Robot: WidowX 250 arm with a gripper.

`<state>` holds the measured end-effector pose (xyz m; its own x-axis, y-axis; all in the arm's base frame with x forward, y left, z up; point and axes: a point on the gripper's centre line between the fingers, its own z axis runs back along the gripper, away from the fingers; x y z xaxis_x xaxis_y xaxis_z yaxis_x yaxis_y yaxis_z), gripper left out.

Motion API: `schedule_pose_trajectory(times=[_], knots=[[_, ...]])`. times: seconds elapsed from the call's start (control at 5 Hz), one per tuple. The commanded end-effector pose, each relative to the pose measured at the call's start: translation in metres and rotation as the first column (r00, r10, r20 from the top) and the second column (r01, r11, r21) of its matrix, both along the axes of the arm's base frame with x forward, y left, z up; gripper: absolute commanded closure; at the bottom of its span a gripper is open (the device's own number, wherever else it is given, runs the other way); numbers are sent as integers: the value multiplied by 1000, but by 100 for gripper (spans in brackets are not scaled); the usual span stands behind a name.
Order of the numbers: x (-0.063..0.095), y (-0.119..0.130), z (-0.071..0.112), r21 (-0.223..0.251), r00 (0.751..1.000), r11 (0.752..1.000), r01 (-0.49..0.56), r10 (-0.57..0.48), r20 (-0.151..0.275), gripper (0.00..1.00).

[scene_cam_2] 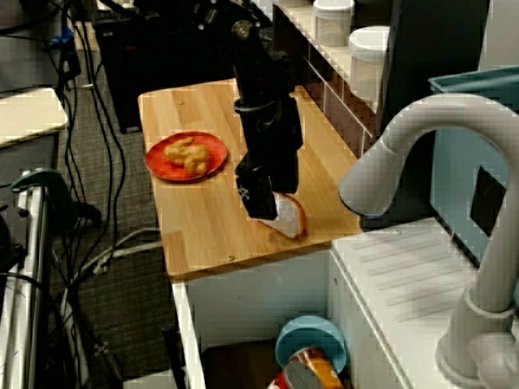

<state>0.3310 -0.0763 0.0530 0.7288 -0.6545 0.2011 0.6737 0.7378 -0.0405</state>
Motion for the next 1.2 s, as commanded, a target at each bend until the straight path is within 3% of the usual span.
schedule_pose_trajectory(times=[0.0,0.8,1.0], knots=[[5,-2,2,-2,1000,1000,4,-4,17,0],[2,3,1,-3,1000,1000,-4,4,26,0],[0,3,0,-2,999,1000,-5,5,31,54]])
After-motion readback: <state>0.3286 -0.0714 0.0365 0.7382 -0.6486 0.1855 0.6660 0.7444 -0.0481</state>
